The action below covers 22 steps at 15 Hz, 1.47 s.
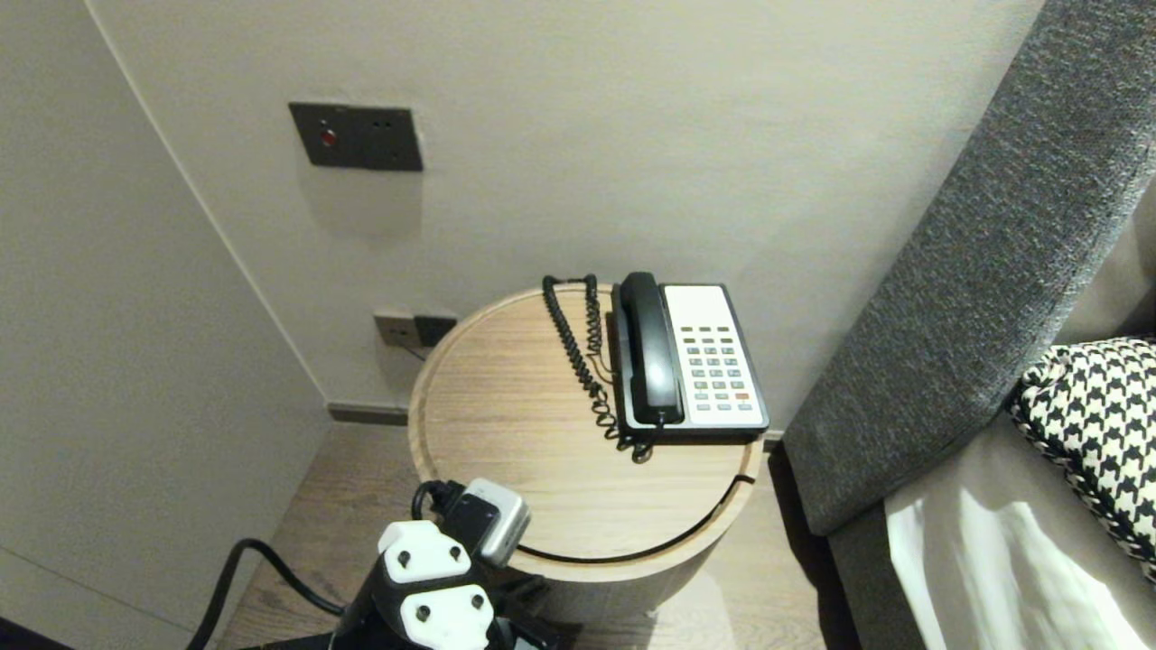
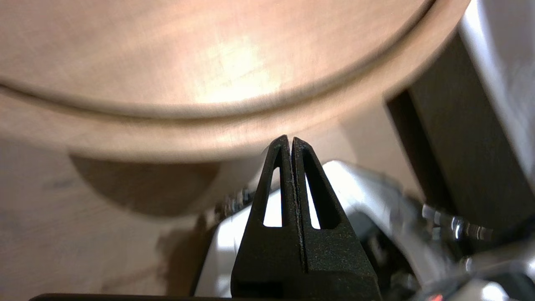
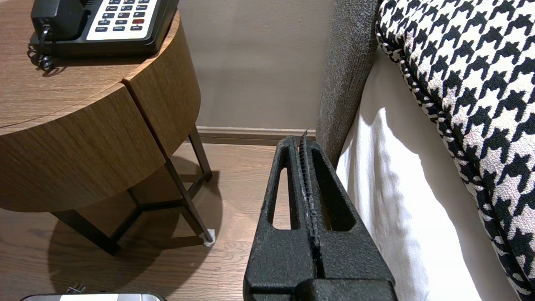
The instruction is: Close the nightstand drawer, then open the nightstand drawer
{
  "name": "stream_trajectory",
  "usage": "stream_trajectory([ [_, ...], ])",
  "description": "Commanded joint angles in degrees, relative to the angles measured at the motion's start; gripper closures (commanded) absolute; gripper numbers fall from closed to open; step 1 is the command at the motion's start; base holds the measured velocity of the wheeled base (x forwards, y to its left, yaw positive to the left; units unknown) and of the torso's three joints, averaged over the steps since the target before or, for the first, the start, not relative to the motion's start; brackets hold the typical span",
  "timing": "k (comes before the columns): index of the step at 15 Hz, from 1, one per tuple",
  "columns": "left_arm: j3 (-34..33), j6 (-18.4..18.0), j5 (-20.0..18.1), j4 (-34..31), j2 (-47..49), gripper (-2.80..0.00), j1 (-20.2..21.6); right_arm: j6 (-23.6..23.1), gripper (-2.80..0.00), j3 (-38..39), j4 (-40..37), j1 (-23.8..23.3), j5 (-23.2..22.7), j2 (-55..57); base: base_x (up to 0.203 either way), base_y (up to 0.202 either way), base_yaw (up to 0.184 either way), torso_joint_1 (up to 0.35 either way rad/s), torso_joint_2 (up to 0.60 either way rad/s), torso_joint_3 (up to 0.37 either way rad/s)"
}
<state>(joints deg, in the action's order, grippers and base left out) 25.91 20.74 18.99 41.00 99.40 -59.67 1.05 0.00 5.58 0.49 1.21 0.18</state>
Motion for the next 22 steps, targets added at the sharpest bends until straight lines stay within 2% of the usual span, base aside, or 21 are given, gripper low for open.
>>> stream_trajectory([
  [1, -0.24, 0.18, 0.17, 0.48, -0.61, 0.0, 0.0, 0.01, 0.0, 2.29, 0.04, 0.04, 0.02, -0.01, 0.0, 0.0, 0.0, 0.0, 0.0, 0.0],
  [4, -0.15, 0.18, 0.29, 0.6, -1.07, 0.0, 0.0, 0.01, 0.0, 2.29, 0.04, 0.04, 0.02, -0.01, 0.0, 0.0, 0.0, 0.0, 0.0, 0.0],
  [6, -0.08, 0.1, 1.91, 1.78, -1.49, 0.0, 0.0, 0.01, 0.0, 2.29, 0.04, 0.04, 0.02, -0.01, 0.0, 0.0, 0.0, 0.0, 0.0, 0.0],
  [9, -0.01, -1.68, 3.39, 3.39, -3.46, 0.0, 0.0, 0.01, 0.0, 2.29, 0.04, 0.04, 0.02, -0.01, 0.0, 0.0, 0.0, 0.0, 0.0, 0.0],
  [12, 0.28, -2.15, 3.69, 2.16, -5.91, 0.0, 1.42, 0.01, 0.0, 2.29, 0.04, 0.04, -0.06, -0.01, 0.0, 0.0, 0.0, 0.0, 0.0, 0.0],
  [16, 0.34, -2.53, 2.29, -4.9, -12.92, 0.0, 12.78, 0.01, 0.0, 2.29, 0.04, 0.04, 0.02, 0.08, 0.0, 0.0, 0.0, 0.0, 0.0, 0.0],
  [17, 0.26, -2.54, 1.22, -6.62, -14.42, 0.0, 14.89, 0.01, 0.0, 2.29, 0.04, 0.04, 0.02, -0.01, 0.0, 0.0, 0.0, 0.0, 0.0, 0.0],
  [22, 0.68, -3.85, -5.7, -19.52, -28.94, 0.0, 32.72, 0.01, 0.0, 2.29, 0.04, 0.04, -0.05, -0.01, 0.0, 0.0, 0.0, 0.0, 0.0, 0.0],
])
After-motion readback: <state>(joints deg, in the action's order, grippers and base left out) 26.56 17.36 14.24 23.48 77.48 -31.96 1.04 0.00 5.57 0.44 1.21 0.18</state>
